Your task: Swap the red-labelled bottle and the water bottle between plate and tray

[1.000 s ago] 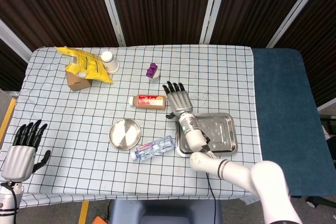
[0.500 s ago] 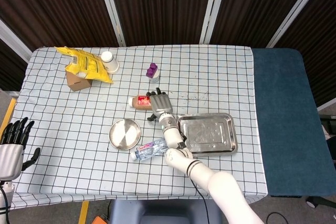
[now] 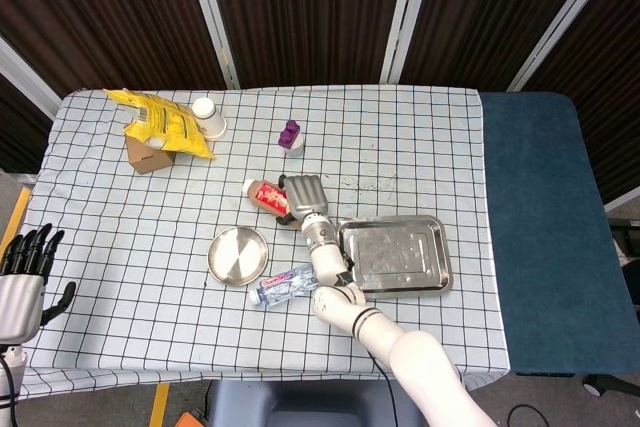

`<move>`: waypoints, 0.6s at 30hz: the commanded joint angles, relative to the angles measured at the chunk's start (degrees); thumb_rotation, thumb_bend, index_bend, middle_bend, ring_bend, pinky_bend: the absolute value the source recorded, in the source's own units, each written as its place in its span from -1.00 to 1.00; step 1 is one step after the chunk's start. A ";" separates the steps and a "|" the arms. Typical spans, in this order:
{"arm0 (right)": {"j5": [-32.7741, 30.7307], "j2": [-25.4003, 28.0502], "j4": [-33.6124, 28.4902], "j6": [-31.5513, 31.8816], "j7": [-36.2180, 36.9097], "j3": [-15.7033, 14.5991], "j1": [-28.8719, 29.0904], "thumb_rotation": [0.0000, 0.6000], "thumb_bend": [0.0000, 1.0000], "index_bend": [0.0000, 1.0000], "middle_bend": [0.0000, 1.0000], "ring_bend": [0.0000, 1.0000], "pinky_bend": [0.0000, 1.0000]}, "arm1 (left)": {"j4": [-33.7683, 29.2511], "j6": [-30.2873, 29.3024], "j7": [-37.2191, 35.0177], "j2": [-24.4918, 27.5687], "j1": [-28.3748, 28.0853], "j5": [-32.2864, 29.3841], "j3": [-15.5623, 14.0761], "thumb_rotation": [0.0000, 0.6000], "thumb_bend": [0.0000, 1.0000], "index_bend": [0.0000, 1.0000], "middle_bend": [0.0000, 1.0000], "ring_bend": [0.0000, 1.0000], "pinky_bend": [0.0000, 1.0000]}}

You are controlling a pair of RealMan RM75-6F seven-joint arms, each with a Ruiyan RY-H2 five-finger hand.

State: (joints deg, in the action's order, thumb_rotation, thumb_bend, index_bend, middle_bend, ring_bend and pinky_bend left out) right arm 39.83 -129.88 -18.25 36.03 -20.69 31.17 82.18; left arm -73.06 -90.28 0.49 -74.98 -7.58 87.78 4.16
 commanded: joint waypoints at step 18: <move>29.01 46.71 -58.51 25.53 11.43 -27.64 -39.28 1.00 -0.18 0.79 0.47 0.48 0.92 | -2.52 -1.26 5.96 -2.03 -0.42 7.21 -3.67 1.00 -0.23 -1.00 -0.96 -1.00 -0.84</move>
State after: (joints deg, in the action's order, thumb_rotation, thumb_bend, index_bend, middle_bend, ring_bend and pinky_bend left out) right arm 61.20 -93.09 -70.61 57.36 -13.21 12.12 52.21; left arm -75.43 -91.73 6.09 -76.70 -7.84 94.68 0.69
